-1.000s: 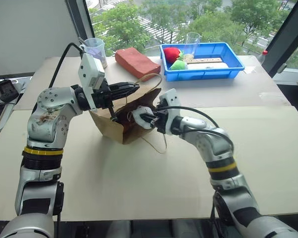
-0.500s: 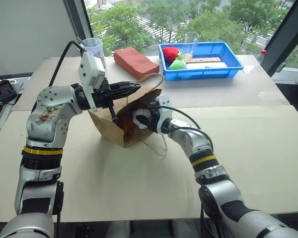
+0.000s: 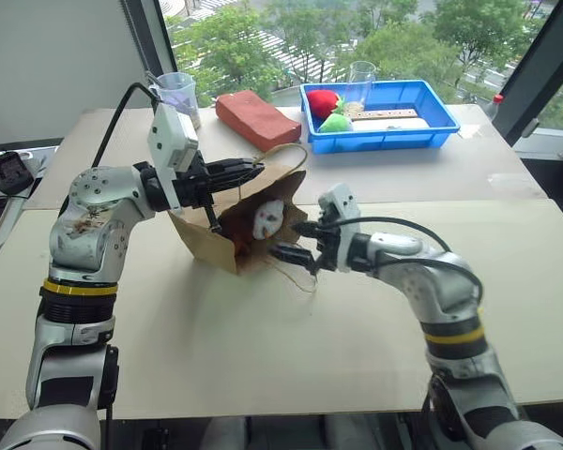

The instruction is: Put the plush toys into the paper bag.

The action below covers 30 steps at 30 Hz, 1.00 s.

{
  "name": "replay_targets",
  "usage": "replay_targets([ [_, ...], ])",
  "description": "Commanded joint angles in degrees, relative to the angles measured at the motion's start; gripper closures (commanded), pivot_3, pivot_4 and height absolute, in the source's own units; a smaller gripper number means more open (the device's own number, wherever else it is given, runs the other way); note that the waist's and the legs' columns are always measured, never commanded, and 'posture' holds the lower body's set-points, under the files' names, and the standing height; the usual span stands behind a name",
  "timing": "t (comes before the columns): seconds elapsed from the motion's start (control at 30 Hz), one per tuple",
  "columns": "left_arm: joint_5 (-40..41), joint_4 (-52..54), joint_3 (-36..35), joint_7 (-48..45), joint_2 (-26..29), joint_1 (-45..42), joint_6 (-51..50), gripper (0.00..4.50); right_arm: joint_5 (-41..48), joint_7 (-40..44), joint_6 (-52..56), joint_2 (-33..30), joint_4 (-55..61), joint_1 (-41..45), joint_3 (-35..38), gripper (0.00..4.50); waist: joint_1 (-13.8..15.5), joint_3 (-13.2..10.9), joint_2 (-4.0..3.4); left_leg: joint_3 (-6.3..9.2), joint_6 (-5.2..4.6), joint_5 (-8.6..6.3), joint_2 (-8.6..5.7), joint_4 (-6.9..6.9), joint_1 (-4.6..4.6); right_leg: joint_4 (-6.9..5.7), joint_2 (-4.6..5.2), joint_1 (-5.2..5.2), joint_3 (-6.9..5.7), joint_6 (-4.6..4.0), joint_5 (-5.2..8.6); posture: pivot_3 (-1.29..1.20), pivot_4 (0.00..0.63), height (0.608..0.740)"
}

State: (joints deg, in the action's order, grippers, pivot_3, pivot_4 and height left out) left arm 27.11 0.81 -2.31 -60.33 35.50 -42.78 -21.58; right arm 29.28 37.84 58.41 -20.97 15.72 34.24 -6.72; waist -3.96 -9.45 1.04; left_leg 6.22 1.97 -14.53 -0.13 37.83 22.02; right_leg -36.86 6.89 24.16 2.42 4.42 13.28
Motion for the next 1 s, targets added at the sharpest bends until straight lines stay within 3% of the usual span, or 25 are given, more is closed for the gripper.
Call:
replay_targets([
  [0.03,0.4,1.4,-0.7,-0.1,0.2,-0.6,0.7,4.50,2.3,1.8,2.1,-1.4,4.0,-1.3,-2.3,0.03,0.0,0.0,0.01,0.00,0.00,0.00,0.00,0.01,0.00,0.02,0.00,-0.02,0.00,0.00,0.00,0.00,0.150,0.740],
  [0.27,0.3,1.3,-0.5,-0.2,0.0,-0.9,0.7,4.50,-1.3,0.1,-0.8,0.5,-0.3,-3.5,-8.3,0.03,0.0,0.0,0.01,-0.01,0.00,0.00,0.00,0.02,-0.01,-0.02,0.00,0.01,0.01,0.00,0.00,0.00,0.150,0.740],
  [0.4,0.3,1.6,-0.6,-0.2,0.2,-0.9,0.6,4.50,-3.1,0.3,-3.2,0.2,-1.9,-4.2,-8.9,1.16,0.3,0.0,0.01,-0.01,0.01,0.00,0.00,0.03,0.02,0.03,0.00,-0.01,0.00,0.00,0.00,0.00,0.150,0.740],
  [0.67,-0.2,1.4,-0.7,0.3,0.5,-0.7,0.8,4.50,-2.3,1.0,-3.8,-0.6,-0.7,-3.7,-5.7,4.00,0.1,0.0,0.01,-0.01,0.01,0.00,0.00,0.03,0.01,0.05,0.00,-0.01,0.00,0.00,0.00,0.00,0.150,0.740],
  [0.73,-1.2,0.3,-0.4,0.8,0.4,-1.2,1.4,4.50,-0.6,1.0,-3.1,-0.6,1.0,-3.7,-3.4,4.47,0.2,0.0,0.01,-0.01,0.01,0.00,0.00,0.03,0.01,0.06,0.00,-0.02,0.01,0.00,0.00,0.00,0.150,0.740],
  [1.0,-5.5,-16.1,2.0,-0.5,-4.8,-11.8,9.1,4.50,10.0,-3.8,6.1,-0.4,12.2,0.5,8.9,4.47,1.2,0.0,0.01,0.00,0.01,0.01,-0.01,0.06,0.06,0.07,0.00,-0.01,-0.02,0.00,0.00,0.00,0.150,0.740],
])
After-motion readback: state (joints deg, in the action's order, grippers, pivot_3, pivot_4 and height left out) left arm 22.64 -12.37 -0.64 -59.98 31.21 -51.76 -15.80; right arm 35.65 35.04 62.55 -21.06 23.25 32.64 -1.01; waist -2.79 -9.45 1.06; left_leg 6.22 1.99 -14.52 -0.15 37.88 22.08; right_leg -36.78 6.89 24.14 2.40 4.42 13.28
